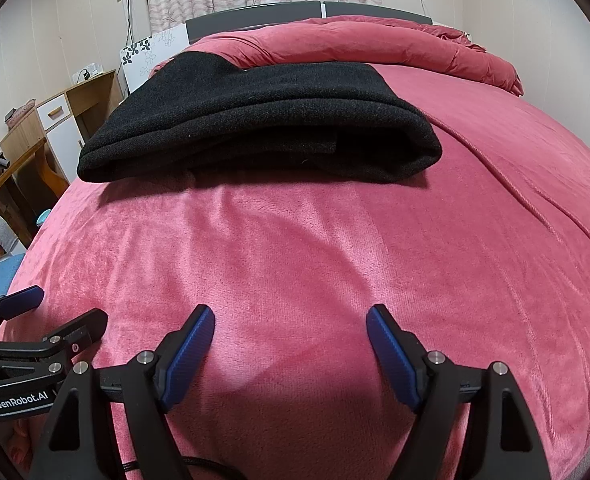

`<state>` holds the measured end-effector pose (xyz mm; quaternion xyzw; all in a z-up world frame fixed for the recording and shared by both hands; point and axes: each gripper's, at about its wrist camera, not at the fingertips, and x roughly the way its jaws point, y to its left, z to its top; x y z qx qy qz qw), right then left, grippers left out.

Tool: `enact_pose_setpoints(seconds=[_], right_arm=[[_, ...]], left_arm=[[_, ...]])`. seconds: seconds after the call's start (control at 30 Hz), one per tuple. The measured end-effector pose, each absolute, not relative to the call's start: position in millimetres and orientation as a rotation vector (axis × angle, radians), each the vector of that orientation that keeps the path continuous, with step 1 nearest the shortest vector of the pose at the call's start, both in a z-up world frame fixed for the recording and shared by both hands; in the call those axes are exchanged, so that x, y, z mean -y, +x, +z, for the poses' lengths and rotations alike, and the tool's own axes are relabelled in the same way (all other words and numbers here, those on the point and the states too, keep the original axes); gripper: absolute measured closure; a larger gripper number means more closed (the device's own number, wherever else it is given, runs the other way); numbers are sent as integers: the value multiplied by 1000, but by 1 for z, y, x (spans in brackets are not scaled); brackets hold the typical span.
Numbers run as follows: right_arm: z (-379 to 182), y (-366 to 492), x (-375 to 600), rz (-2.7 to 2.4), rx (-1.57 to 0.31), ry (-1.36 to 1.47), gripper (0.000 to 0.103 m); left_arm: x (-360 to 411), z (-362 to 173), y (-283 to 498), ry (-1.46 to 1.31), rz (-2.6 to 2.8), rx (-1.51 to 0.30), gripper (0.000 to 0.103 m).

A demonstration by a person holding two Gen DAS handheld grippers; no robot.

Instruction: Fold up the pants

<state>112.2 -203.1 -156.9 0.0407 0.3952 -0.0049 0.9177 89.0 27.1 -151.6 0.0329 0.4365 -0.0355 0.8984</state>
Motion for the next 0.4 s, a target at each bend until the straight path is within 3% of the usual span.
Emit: enact_pose_setpoints(seconds=[0.4], right_arm=[[-157, 112, 203, -10, -813, 83, 23]], left_arm=[[-26, -151, 89, 73, -68, -898, 0]])
